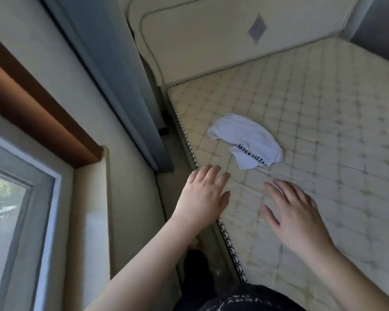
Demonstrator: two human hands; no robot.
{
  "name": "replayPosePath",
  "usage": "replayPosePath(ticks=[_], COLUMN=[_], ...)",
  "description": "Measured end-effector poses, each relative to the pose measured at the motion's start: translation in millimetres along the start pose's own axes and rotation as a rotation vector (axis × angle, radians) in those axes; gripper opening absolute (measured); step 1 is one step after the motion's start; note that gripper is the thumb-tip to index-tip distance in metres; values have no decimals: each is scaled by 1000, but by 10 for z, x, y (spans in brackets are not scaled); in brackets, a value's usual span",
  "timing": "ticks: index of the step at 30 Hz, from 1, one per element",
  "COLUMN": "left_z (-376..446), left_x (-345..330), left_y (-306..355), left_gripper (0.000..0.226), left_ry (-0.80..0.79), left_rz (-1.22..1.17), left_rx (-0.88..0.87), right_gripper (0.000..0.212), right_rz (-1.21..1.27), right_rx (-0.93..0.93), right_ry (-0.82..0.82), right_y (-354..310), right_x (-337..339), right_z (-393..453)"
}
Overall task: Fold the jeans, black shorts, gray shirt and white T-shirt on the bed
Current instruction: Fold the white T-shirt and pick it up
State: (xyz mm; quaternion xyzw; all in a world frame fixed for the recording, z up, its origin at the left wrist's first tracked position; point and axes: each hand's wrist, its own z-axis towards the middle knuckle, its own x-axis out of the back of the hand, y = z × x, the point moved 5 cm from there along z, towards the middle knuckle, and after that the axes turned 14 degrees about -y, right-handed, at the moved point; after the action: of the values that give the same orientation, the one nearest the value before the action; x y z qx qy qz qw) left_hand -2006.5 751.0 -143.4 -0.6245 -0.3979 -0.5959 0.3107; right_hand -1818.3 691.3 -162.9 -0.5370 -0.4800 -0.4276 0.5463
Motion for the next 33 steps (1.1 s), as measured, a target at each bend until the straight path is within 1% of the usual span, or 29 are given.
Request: replayPosePath(ticks=[3, 6, 7, 9, 13, 15, 17, 20, 23, 26, 29, 31, 33], left_z=[482, 919, 1060, 1342, 1860, 2065, 2300, 2563, 2738, 2854, 2990, 3105, 3285], left_x=[-24, -45, -37, -25, 15, 8, -72, -161, -224, -285, -345, -358, -393], left_y=[-232, -428, -483, -591, -752, -799, -777, -719, -631, -577, -589, -634, -683], left_gripper=[47, 53, 54, 56, 53, 52, 52, 54, 55, 60, 62, 60, 58], left_ry=[54, 85, 63, 20, 2, -17, -62, -125, -120, -149, -172, -166, -185], left_rz=[26, 91, 98, 101, 31, 48, 56, 58, 104, 139, 142, 146, 158], left_rx=[-82, -196, -223, -258, -434, -471, -529, -618, -650, -648, -643, -644, -669], right_gripper=[48, 61, 60, 53, 51, 43, 48, 51, 55, 54, 50, 42, 43], right_rz=[10, -4, 10, 46, 53, 66, 90, 89, 97, 87, 94, 68, 39], right_rx=[-85, -161, -202, -273, -419, -463, -542, -583, -599, -624, -631, -632, -655], right_ry=[-66, -94, -110, -109, -67, -51, -71, -73, -58, -45, -35, -3, 6], right_y=[52, 5, 3, -3, 17, 44, 116, 183, 402, 581, 652, 644, 638], right_x=[-120, -194, -200, -199, -189, -179, -230, -269, -296, -340, -374, -376, -372], right_z=[402, 821, 945, 1166, 1485, 1562, 1566, 1502, 1470, 1572, 1766, 1927, 2129])
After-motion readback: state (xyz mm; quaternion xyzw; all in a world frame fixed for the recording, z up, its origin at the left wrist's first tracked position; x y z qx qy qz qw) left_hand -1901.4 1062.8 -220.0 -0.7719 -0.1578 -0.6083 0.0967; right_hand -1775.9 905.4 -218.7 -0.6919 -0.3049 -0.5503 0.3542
